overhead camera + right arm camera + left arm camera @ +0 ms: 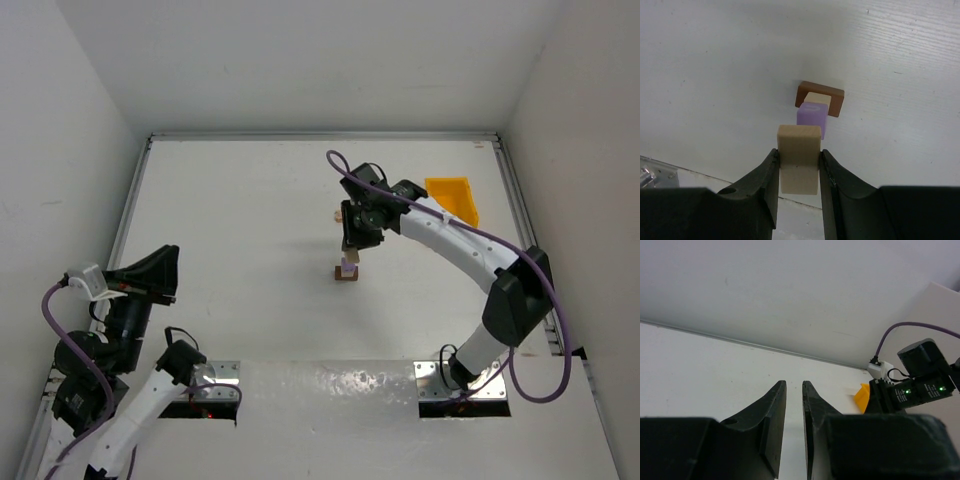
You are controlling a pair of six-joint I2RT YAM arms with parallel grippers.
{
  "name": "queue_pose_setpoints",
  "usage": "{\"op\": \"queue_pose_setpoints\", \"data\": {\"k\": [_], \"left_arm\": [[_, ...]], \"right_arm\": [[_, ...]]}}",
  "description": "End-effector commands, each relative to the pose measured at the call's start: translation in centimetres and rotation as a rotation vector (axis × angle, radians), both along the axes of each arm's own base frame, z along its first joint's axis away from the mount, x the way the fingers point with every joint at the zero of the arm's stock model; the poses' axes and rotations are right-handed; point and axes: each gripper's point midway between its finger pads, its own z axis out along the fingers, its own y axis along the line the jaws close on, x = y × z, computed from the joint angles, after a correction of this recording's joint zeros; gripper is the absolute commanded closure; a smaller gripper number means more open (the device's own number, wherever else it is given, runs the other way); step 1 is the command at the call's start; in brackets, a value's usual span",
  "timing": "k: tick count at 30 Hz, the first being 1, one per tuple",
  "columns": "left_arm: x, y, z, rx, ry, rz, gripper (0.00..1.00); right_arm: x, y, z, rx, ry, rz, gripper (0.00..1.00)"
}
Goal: Build the wood block tower
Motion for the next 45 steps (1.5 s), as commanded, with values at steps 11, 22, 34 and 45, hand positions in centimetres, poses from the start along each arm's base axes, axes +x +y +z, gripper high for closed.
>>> {"op": "queue_pose_setpoints", "data": {"k": [11, 22, 34, 45], "left_arm": [[-1.2, 0.5, 1.3, -0.051, -0.058, -0.023, 0.82], [-1.0, 0.5, 1.2, -0.049, -0.053, -0.02, 0.82], [-1.0, 0.5, 1.1, -0.047, -0.049, -0.017, 0.82], [-1.0, 0.5, 1.1, -0.047, -0.049, -0.017, 0.82]], "right_arm": [[0.2, 1.2, -0.9, -0.023, 0.009, -0.042, 0.74], [0.5, 0.9, -1.9, -0.066, 0.016, -0.029, 0.74], [0.8, 0.9, -2.8, -0.084, 0.019, -0.018, 0.73], [1.1, 0.9, -3.2, -0.094, 0.015, -0.019, 0.72]]}}
